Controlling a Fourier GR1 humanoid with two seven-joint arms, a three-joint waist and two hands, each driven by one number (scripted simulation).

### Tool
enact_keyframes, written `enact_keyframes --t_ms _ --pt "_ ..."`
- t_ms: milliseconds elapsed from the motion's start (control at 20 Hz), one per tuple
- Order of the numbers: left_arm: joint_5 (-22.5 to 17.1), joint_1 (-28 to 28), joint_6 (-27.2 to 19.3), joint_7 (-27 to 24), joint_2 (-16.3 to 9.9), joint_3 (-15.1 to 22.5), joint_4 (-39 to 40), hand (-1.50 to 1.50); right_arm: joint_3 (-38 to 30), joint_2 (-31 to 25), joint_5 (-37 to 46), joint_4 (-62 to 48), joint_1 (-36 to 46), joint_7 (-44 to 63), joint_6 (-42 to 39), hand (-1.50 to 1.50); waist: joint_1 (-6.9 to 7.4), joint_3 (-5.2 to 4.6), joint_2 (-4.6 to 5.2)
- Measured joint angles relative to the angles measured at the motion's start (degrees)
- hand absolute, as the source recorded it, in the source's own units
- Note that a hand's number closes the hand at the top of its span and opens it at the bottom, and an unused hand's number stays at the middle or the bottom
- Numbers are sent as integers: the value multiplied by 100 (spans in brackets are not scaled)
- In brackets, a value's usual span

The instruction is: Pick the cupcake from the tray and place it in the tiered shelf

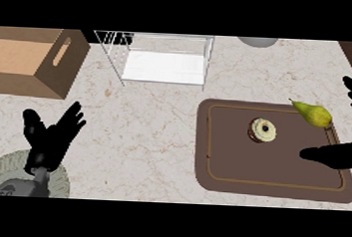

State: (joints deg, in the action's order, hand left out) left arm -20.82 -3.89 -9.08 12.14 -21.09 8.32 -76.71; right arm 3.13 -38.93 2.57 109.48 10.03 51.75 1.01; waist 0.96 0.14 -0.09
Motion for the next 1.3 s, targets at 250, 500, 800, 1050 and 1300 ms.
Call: enact_keyframes --t_ms 250,500,800,1050,1300 --pt "122 -50 11 -9 88 -24 75 0 599 404 516 -573 813 650 -55 -150 1 11 -3" --pt "193 -3 7 35 161 -87 9 0 980 698 804 -836 1081 849 -210 -150 -32 10 -9" --pt "211 4 110 155 153 -202 -11 0 1259 944 1216 -1025 995 981 -308 -150 -69 7 -11" --pt "308 46 130 138 235 -238 -28 0 1313 1201 1676 -1350 1128 1025 -327 -150 -67 12 -11" --pt "418 59 192 80 294 -317 -20 0 1368 1524 2113 -1608 1048 954 -311 -150 -75 16 -16"
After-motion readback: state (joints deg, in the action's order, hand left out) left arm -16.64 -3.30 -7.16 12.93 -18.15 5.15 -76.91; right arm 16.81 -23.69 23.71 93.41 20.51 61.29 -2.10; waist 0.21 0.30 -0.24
